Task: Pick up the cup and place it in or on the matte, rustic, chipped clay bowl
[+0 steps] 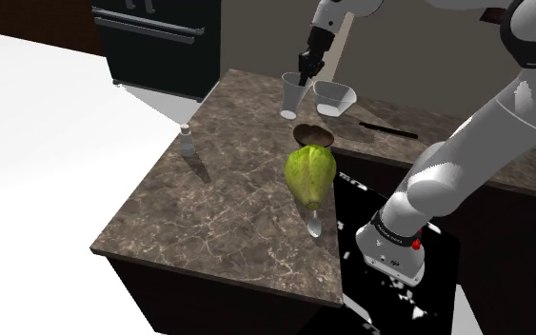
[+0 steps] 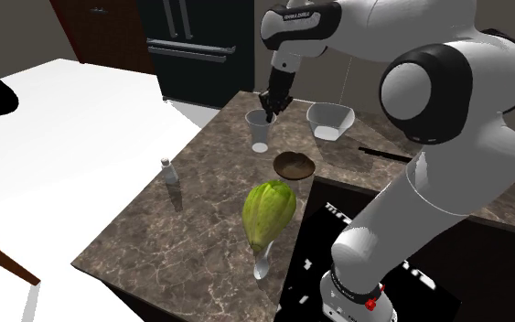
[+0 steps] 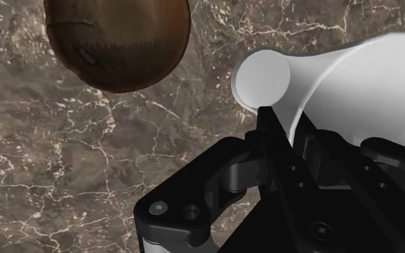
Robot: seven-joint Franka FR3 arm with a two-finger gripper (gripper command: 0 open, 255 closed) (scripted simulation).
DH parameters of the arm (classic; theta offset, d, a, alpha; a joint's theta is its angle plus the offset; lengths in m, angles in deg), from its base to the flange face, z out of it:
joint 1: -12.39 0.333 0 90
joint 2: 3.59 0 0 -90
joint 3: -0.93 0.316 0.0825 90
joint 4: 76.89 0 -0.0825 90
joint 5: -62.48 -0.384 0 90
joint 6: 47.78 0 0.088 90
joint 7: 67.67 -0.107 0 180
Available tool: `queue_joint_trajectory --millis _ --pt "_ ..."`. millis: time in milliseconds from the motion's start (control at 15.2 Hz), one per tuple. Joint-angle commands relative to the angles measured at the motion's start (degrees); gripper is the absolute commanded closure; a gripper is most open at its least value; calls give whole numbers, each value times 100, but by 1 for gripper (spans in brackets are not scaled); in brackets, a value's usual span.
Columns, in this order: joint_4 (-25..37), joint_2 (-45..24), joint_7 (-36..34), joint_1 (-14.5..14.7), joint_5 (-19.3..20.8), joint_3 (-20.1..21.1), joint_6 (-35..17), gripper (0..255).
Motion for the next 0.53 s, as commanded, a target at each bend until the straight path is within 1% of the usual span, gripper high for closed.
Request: queue_joint_trajectory --millis 0,462 --pt "7 92 202 -113 87 -139 152 255" --pt "352 117 1026 -522 350 -712 718 255"
